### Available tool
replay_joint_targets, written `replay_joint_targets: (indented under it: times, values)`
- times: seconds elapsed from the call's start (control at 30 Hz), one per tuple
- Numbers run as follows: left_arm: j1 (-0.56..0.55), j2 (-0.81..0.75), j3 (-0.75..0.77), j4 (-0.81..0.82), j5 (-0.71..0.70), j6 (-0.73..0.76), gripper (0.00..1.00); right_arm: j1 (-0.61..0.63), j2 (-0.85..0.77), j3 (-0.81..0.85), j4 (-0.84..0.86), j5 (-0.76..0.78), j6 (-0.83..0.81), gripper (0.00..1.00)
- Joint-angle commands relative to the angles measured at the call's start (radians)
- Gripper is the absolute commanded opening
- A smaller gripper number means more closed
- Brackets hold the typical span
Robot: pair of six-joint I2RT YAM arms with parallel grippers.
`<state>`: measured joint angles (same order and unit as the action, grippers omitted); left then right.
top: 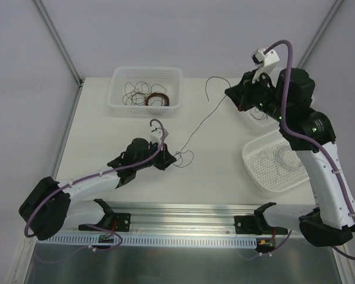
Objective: Untangle the cables
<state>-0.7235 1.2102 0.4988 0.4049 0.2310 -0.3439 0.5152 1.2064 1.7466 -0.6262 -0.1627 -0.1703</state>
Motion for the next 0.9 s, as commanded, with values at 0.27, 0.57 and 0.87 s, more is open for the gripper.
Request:
replay_joint_targets:
  times: [0.27, 0.57, 0.87]
  values:
    - [0.127, -0.195, 0.030, -0.067, 0.014, -0.101, 0.03, -0.099, 0.004, -0.024, -0.043, -0.159, 0.003, 0.01]
    - [0.127, -0.201, 0.156, -0.150, 0.065, -0.055, 0.05, -0.044, 0.030, -0.311, -0.047, -0.233, 0.051, 0.01]
    - [0.127, -0.179, 0.213, -0.167, 0.128, -0.038, 0.05, -0.014, 0.005, -0.443, 0.014, -0.328, 0.031, 0.04]
